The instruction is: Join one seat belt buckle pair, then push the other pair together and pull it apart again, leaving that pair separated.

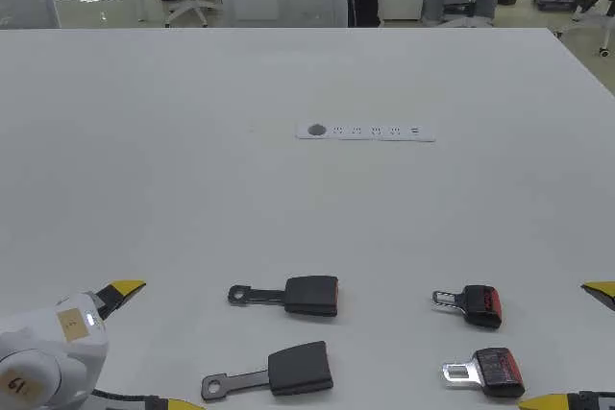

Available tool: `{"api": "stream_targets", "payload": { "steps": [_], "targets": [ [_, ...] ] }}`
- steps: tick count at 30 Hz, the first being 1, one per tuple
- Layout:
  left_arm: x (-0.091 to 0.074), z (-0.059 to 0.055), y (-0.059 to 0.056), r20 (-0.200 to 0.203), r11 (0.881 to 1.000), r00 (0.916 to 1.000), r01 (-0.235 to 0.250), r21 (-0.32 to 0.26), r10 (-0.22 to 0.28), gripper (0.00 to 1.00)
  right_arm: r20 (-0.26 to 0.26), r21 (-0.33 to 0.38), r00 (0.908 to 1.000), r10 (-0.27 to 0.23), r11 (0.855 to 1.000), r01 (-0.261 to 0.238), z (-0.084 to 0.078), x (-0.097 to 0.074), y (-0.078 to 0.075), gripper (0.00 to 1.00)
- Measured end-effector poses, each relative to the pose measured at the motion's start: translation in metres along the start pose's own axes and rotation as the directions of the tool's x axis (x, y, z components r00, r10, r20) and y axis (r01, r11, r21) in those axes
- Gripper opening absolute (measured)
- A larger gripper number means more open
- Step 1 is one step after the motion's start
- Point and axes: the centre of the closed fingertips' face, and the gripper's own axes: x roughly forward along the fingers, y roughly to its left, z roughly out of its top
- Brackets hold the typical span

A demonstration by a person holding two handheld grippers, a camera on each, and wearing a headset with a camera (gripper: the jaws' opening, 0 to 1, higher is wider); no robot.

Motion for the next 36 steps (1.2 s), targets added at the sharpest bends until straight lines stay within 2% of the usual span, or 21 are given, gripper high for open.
{"api": "stream_targets", "payload": {
  "steps": [11,19,36],
  "targets": [
    [-0.0005,-0.0004,-0.0014,-0.006,1.000,1.0000,0.001,0.003,-0.001,1.00,-0.011,0.001,0.9998,0.015,1.000,-0.015,-0.0030,0.0013,0.0064,0.96],
    [0.0002,-0.0023,-0.0040,-0.013,1.000,0.9998,0.014,0.008,-0.014,1.00,-0.010,0.002,0.9999,0.008,1.000,-0.008,-0.0030,0.0006,0.0033,0.95],
    [-0.0004,0.0010,-0.0033,0.002,1.000,0.9999,0.013,-0.003,-0.013,1.00,-0.006,0.022,0.9999,0.009,1.000,-0.009,-0.0016,0.0019,0.0054,0.95]
  ]
}}
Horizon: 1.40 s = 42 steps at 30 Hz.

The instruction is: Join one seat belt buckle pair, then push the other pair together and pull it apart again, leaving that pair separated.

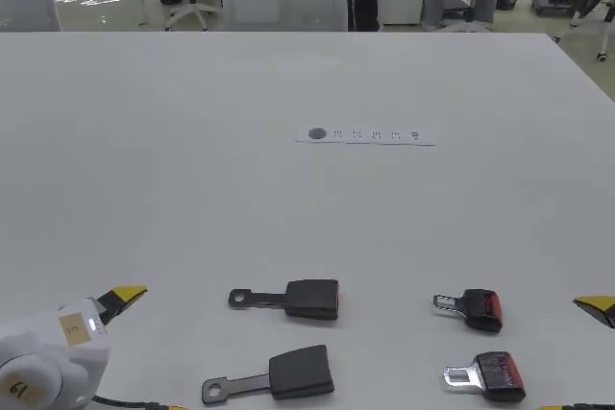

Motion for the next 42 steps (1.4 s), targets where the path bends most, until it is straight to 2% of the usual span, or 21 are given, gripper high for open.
{"api": "stream_targets", "payload": {
  "steps": [4,8,12,15,28,30,31,33,35,42],
  "targets": [
    [0.000,0.001,-0.002,0.003,1.000,1.0000,0.004,0.005,-0.004,1.00,-0.002,0.024,1.0000,0.004,1.000,-0.004,-0.001,0.001,0.000,0.97],
    [0.000,0.000,-0.003,0.004,1.000,0.9999,0.011,-0.002,-0.011,1.00,-0.001,0.015,1.0000,0.003,1.000,-0.003,0.001,0.001,0.001,0.97],
    [0.001,0.000,-0.009,0.003,0.999,0.9990,0.044,-0.002,-0.044,1.00,-0.009,-0.006,1.0000,0.003,1.000,-0.003,0.000,0.001,0.002,0.97],
    [0.002,-0.001,-0.011,0.004,0.998,0.9985,0.055,-0.010,-0.055,1.00,0.002,0.010,1.0000,0.007,1.000,-0.007,0.001,0.001,0.002,0.97],
    [0.002,-0.001,-0.012,-0.003,0.998,0.9985,0.055,0.006,-0.055,1.00,-0.015,-0.020,0.9999,0.003,1.000,-0.003,-0.006,0.004,0.006,0.96],
    [0.002,0.001,-0.013,-0.001,0.998,0.9985,0.055,0.010,-0.055,1.00,-0.019,-0.019,0.9998,0.003,1.000,-0.003,-0.008,0.004,0.006,0.94],
    [0.002,0.002,-0.014,0.000,0.998,0.9985,0.055,0.011,-0.055,1.00,-0.044,-0.015,0.9990,-0.003,1.000,0.002,-0.012,0.004,0.004,0.91],
    [0.003,0.002,-0.015,-0.001,0.998,0.9981,0.061,0.015,-0.061,1.00,-0.032,-0.012,0.9995,0.004,1.000,-0.005,-0.010,0.002,0.005,0.86],
    [0.003,0.001,-0.015,-0.013,0.998,0.9982,0.059,0.035,-0.058,1.00,-0.024,-0.017,0.9997,0.000,1.000,-0.001,-0.006,0.002,0.006,0.87],
    [0.003,0.002,-0.015,-0.014,0.998,0.9981,0.061,0.026,-0.061,1.00,-0.037,-0.020,0.9991,0.020,1.000,-0.021,-0.008,0.001,0.010,0.83]
  ]
}}
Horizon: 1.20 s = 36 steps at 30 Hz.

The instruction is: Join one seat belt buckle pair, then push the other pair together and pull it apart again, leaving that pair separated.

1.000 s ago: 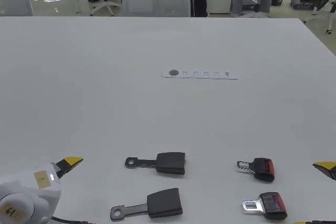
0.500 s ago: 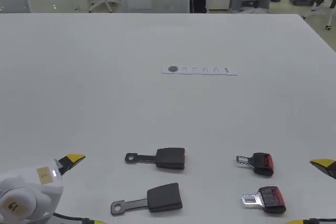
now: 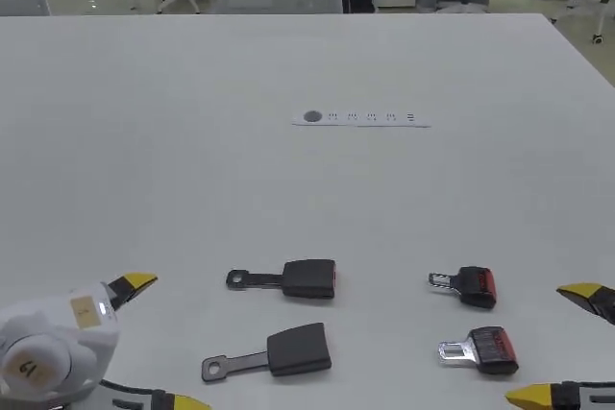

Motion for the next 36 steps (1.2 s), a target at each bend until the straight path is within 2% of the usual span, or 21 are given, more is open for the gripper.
{"api": "stream_targets", "payload": {
  "steps": [8,13,17,20,26,31,33,36],
  "targets": [
    [0.000,0.002,-0.003,-0.010,1.000,0.9999,0.004,0.027,-0.004,1.00,0.005,-0.020,1.0000,0.003,1.000,-0.003,0.003,-0.001,0.000,0.84],
    [0.002,-0.003,-0.011,-0.046,0.995,0.9976,0.056,0.077,-0.053,1.00,0.003,-0.037,1.0000,0.008,0.999,-0.008,0.005,-0.003,-0.002,0.81],
    [0.000,-0.001,-0.011,-0.045,0.996,0.9967,0.070,0.051,-0.067,0.96,-0.018,-0.074,0.9996,0.024,0.997,-0.025,0.002,-0.003,-0.001,0.79],
    [0.000,-0.002,-0.010,-0.061,0.996,0.9956,0.074,0.045,-0.071,0.95,-0.025,-0.091,0.9991,0.035,0.995,-0.037,0.001,-0.002,-0.002,0.78],
    [0.005,0.005,-0.019,-0.099,0.988,0.9880,0.127,0.082,-0.119,0.87,-0.029,-0.119,0.9982,0.052,0.991,-0.055,0.004,-0.002,-0.002,0.74],
    [0.015,0.019,-0.028,-0.084,0.984,0.9844,0.161,0.078,-0.155,0.85,-0.033,-0.148,0.9972,0.067,0.986,-0.071,0.005,0.001,-0.001,0.72],
    [0.019,0.021,-0.030,-0.093,0.981,0.9821,0.172,0.085,-0.164,0.84,-0.034,-0.152,0.9971,0.068,0.986,-0.073,0.006,0.002,-0.001,0.71],
    [0.028,0.021,-0.033,-0.116,0.981,0.9769,0.187,0.053,-0.180,0.83,-0.040,-0.153,0.9962,0.078,0.985,-0.083,0.006,0.007,0.000,0.70]
  ]
}}
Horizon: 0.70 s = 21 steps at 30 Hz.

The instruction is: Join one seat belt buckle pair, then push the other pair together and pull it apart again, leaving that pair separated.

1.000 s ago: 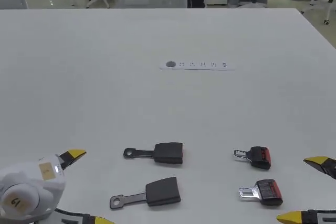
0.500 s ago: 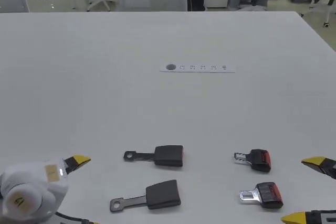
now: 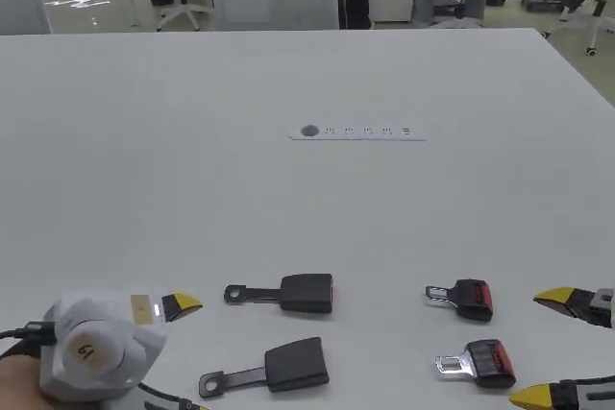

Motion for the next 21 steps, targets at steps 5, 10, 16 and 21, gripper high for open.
{"api": "stream_targets", "payload": {
  "steps": [5,10,16,21],
  "targets": [
    [0.012,0.001,0.002,-0.021,1.000,0.9998,-0.002,0.026,0.002,0.82,-0.016,-0.019,0.9997,0.018,1.000,-0.018,-0.009,0.008,0.001,0.67],
    [0.022,0.000,0.006,-0.068,0.999,0.9977,0.004,0.040,-0.001,0.75,-0.027,-0.035,0.9990,0.036,0.999,-0.036,-0.013,0.014,0.001,0.64],
    [0.034,0.005,0.009,-0.070,0.999,0.9974,0.021,0.042,-0.018,0.69,-0.038,-0.071,0.9975,0.059,0.996,-0.061,-0.012,0.023,0.003,0.61],
    [0.046,0.008,0.005,-0.078,0.998,0.9962,0.044,0.052,-0.040,0.69,-0.059,-0.085,0.9948,0.083,0.993,-0.088,-0.016,0.032,0.002,0.58]
  ]
}}
